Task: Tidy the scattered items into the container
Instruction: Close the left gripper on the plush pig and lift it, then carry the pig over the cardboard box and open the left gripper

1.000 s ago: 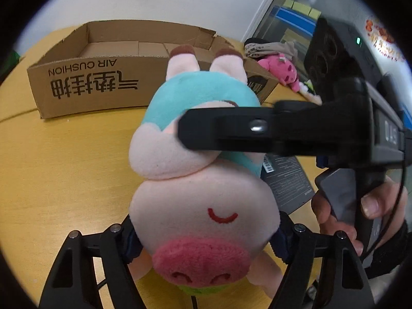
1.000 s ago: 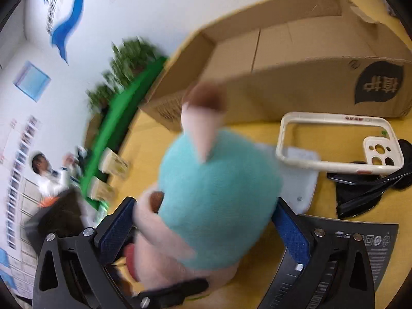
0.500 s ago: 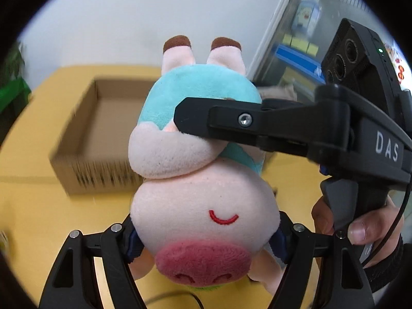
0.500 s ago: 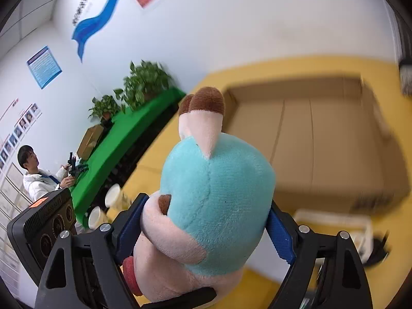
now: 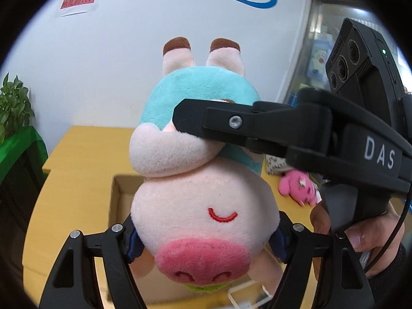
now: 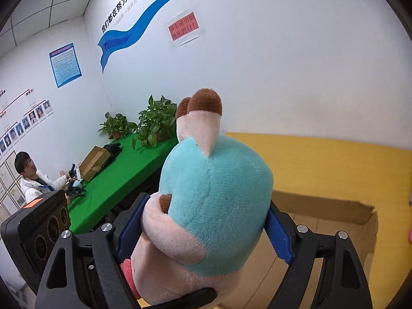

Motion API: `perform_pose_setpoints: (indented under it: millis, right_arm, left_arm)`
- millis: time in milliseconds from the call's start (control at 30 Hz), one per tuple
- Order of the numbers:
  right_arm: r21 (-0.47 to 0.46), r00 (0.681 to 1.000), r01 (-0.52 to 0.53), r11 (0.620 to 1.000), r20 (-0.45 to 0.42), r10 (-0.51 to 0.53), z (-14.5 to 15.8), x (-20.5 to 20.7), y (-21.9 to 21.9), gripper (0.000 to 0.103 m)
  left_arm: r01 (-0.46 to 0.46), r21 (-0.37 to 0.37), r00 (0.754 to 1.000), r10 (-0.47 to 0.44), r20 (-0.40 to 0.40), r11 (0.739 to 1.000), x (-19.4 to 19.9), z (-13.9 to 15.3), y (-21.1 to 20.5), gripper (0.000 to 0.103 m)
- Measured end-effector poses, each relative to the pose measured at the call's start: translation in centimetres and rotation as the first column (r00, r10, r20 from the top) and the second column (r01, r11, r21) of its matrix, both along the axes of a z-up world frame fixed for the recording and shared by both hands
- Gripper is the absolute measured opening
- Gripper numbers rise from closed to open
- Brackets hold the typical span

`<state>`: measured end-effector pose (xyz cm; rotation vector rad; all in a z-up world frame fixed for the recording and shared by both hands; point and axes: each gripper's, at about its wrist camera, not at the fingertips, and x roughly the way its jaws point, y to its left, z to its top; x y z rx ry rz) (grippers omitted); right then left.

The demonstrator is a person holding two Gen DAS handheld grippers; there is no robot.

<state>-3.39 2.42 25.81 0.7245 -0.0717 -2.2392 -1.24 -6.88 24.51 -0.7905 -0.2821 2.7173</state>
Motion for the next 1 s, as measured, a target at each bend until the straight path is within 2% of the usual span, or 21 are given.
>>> perform_pose_setpoints:
  millis: [67,133,200,367,467,600,733,867,1000]
  right_arm:
    - [0.013,1.0,0.005,1.0,0.007,-0.006,0.9,-2.1,-1.0,0.087]
    - [0.04,1.0,0.009,0.999,0.021,-0.01,1.9,-4.7,-2.6,0.087]
    - [0.045,0.999,0.007,0.999,0.045,-0.009,2.6,-7.2,-3.4,0.087]
    - [0.037,0.996,-0.018,0.999,0.093,0.015,2.2,-11.2,-4.6,0.087]
    - [0.035,0.991,-0.025,0.999,0.135,0.02,1.0,-13.4,-5.5,0.087]
    - [0.04,0.982,-0.031,0.999,0.187,0.023,-1.7,-15.6,-5.5,0.087]
    - [0.046,0.968,-0.042,0.998,0.25,0.029,-5.9,-17.5,-5.6,0.087]
    - [0.052,0.945,-0.043,0.998,0.326,0.023,-11.1,-19.2,-5.5,0.087]
    - [0.051,0.921,-0.049,0.997,0.389,0.026,-15.7,-20.5,-5.8,0.087]
  left_arm:
    - [0.0,0.027,1.0,0.0,0.013,1.0,-3.0,1.0,-1.5,0.076]
    - [0.0,0.035,1.0,-0.001,0.027,0.999,-3.3,1.0,-1.8,0.075]
    - [-0.009,0.036,0.999,0.007,0.048,0.999,-5.2,1.5,-2.8,0.075]
    - [-0.04,0.034,0.993,0.036,0.113,0.999,-7.7,1.1,-4.1,0.075]
    - [-0.051,0.036,0.987,0.045,0.153,0.998,-8.8,-0.1,-4.6,0.075]
    - [-0.046,0.037,0.976,0.037,0.215,0.998,-10.1,-3.0,-4.9,0.075]
    - [-0.047,0.032,0.962,0.037,0.272,0.998,-11.1,-6.6,-4.9,0.075]
    - [-0.045,0.044,0.934,0.026,0.358,0.998,-12.1,-11.1,-5.0,0.075]
    - [-0.05,0.047,0.906,0.025,0.422,0.998,-12.9,-14.4,-5.1,0.075]
